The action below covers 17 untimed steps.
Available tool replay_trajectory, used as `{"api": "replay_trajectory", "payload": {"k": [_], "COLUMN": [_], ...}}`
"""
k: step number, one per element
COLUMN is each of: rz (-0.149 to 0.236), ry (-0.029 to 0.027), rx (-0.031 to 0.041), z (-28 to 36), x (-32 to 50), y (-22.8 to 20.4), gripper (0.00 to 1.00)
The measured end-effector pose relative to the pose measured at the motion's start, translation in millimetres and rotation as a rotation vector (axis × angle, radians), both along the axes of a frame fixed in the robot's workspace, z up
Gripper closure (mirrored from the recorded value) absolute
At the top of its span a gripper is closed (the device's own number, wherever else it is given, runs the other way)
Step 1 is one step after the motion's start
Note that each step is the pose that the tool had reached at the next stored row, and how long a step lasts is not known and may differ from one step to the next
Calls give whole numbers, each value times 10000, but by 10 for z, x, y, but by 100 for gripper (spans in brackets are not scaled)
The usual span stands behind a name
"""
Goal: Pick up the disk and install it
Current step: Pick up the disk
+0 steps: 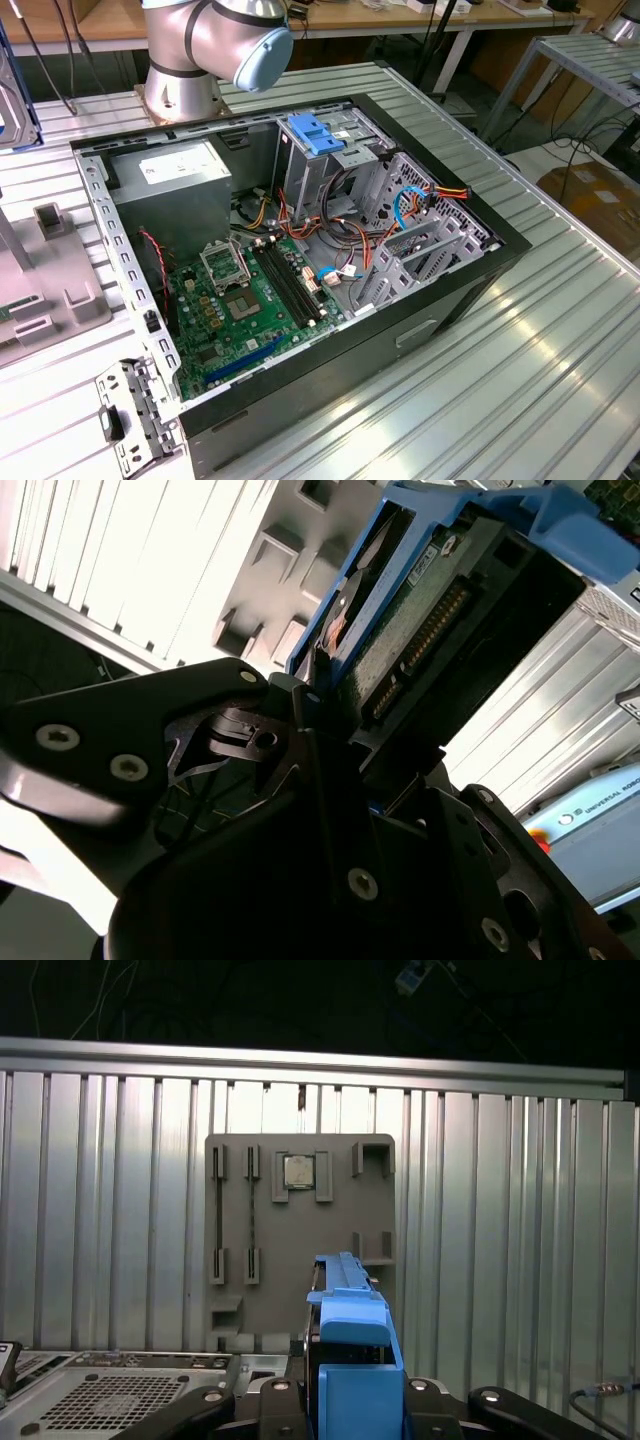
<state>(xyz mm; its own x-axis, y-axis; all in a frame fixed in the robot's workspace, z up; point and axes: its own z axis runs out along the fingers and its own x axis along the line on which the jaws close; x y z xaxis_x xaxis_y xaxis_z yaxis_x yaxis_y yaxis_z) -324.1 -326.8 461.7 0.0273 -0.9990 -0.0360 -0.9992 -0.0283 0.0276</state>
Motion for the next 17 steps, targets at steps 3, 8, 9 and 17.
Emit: {"api": "replay_trajectory", "payload": {"k": [3,8,9,17], "rz": [-1,0,-1,1], "ry": [0,0,0,1], "rx": [1,1,1,0], "z": [0,-1,-1,-2], "x": [8,22,24,33], "y": [0,0,0,-5], "gripper": [64,64,64,64]}}
